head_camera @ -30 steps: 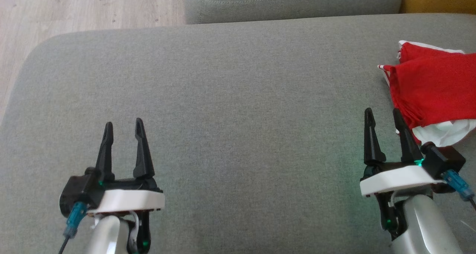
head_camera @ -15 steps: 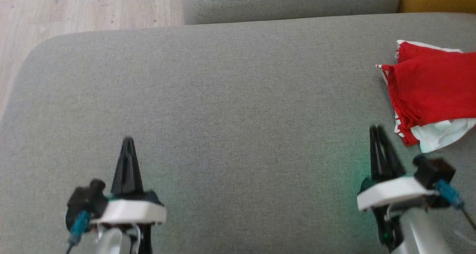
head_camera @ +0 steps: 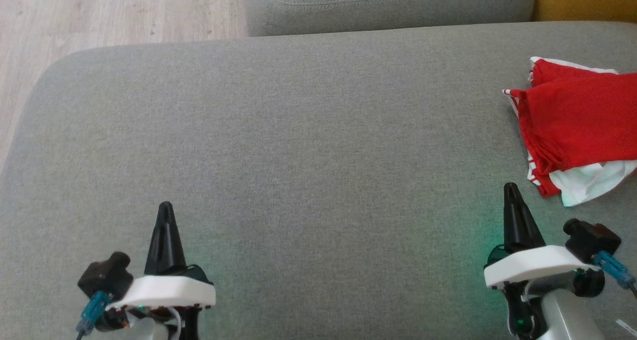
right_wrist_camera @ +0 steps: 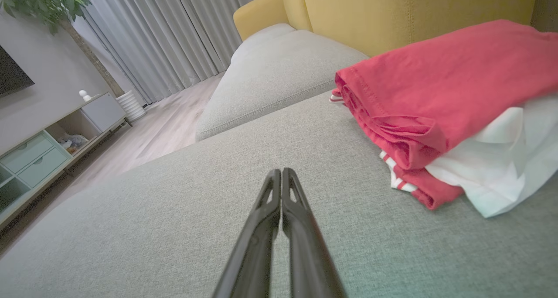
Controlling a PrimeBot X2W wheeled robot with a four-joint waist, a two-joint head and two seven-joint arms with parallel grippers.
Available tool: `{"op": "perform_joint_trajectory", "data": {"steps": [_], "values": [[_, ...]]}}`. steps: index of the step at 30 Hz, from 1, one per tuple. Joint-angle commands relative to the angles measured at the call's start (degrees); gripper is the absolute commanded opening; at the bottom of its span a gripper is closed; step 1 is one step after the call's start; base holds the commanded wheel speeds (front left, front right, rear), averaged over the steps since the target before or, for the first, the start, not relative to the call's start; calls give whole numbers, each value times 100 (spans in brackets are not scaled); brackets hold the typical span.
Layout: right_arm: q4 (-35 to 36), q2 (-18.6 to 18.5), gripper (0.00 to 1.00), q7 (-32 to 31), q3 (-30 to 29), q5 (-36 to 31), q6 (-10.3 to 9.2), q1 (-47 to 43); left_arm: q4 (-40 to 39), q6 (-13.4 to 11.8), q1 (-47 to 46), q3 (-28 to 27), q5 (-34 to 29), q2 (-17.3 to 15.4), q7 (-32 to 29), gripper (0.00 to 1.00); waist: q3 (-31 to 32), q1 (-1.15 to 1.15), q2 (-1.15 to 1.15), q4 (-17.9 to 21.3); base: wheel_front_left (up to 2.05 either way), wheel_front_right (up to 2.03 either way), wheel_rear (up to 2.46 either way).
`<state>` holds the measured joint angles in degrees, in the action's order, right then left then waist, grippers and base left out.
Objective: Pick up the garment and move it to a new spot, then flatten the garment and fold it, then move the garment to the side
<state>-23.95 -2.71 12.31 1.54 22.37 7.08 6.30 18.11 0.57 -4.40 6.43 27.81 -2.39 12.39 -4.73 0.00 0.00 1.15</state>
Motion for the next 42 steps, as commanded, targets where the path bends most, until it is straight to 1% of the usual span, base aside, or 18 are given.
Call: {"op": "perform_joint_trajectory", "data": {"steps": [1, 42], "values": [[216, -29, 0, -36, -27, 177, 6, 199, -205, 36, -220, -103, 145, -6, -35, 0, 6, 0, 0, -2, 0, 0, 0], [502, -61, 0, -669, -261, 2705, 19, 118, -279, 276, -205, -538, 2444, -22, -712, 0, 170, 0, 0, -43, 0, 0, 0]]}}
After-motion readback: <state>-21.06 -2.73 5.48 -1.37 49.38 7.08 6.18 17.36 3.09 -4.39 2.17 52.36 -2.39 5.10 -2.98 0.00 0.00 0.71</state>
